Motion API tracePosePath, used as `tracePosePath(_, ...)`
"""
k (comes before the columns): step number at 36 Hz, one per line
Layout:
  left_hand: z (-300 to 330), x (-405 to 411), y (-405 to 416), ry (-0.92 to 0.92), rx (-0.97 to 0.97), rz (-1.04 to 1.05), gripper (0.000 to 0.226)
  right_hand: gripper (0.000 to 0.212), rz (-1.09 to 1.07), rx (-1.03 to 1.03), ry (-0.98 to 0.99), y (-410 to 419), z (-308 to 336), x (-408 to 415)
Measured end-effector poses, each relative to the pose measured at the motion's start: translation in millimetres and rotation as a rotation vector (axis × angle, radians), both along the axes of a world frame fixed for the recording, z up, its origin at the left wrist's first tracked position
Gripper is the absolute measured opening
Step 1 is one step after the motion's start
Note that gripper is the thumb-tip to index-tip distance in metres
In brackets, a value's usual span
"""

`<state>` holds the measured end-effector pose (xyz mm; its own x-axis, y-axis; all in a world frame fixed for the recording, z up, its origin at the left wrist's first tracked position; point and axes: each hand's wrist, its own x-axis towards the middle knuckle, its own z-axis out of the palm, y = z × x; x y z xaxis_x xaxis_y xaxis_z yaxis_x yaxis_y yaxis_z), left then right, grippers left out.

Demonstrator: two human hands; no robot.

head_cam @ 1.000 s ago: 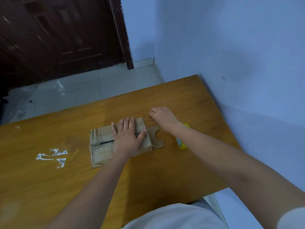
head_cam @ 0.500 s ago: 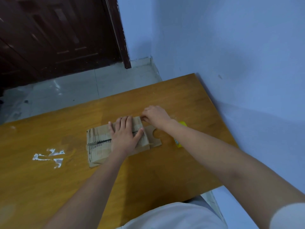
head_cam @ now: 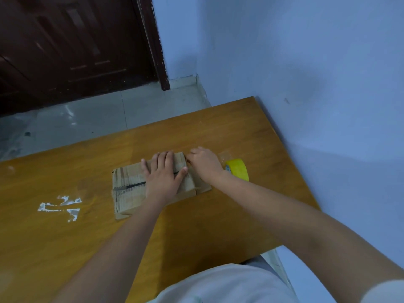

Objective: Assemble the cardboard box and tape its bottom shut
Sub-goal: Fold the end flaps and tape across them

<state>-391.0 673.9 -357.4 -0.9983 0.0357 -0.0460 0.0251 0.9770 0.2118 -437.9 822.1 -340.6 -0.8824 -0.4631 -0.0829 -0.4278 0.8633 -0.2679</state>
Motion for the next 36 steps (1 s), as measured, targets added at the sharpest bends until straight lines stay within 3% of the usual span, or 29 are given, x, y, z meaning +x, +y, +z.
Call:
tracePosePath(9, 3, 1, 1, -0.023, 0.016, -0.009, 0.068, 0.05, -0.064, -0.185, -0.374, 12, 0, 13)
tracePosePath(16, 1, -1, 0, -0.04, -0.01, -0.006, 0.081, 0.048, -0.324, -0.511, -0.625, 12, 10, 22)
tracePosePath(25, 1, -2, 1, -0.077, -0.047, -0.009, 0.078, 0.034, -0.301, -0.473, -0.405, 23, 5, 61)
tracePosePath(36, 9, 2, 3, -0.067, -0.022, -0.005, 0.075, 0.029, -0.115, 0.05, -0.099, 14, -5, 80)
